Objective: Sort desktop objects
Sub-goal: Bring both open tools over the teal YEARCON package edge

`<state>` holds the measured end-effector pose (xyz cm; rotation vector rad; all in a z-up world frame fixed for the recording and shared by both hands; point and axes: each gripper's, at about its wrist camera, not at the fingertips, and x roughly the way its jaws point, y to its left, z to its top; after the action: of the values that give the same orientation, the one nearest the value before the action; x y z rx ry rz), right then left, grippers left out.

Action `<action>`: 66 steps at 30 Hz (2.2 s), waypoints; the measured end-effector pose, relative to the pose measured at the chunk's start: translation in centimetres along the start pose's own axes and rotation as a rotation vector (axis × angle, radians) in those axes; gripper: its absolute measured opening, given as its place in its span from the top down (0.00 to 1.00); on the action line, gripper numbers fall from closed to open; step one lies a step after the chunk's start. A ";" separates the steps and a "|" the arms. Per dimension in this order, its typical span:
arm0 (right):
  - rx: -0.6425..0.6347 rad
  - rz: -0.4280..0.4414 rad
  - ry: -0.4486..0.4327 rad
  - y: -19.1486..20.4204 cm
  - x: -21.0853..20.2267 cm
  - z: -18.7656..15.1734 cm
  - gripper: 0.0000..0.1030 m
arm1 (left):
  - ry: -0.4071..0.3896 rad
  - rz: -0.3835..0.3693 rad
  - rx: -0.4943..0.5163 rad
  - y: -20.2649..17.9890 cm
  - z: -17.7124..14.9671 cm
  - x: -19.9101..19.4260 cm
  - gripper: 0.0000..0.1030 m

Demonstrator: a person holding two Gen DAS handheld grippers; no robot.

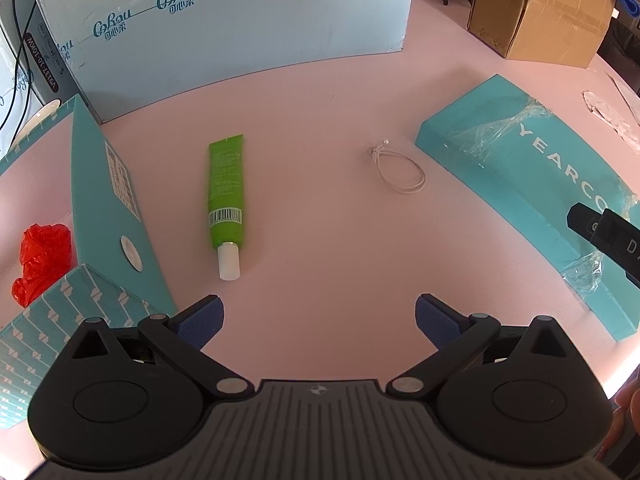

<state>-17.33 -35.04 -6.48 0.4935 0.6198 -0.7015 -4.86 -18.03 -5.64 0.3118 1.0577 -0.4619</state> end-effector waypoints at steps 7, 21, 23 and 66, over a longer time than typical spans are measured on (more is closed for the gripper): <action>0.005 0.000 0.005 0.0 0.1 0.0 0.00 | 0.014 0.006 0.007 0.1 -0.1 0.2 0.01; 0.002 -0.003 0.014 0.1 0.3 -0.1 0.00 | 0.063 0.016 0.017 0.1 -0.3 1.1 0.01; 0.003 -0.004 0.014 0.1 0.3 -0.1 0.00 | 0.064 0.015 0.020 0.0 -0.3 1.1 0.01; 0.037 -0.083 -0.082 -0.6 1.0 0.8 0.00 | -0.177 -0.049 0.041 -1.7 5.3 -0.3 0.01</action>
<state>-16.92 -36.35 -6.72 0.4726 0.5537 -0.8094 -1.75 -21.86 -2.99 0.2760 0.8857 -0.5457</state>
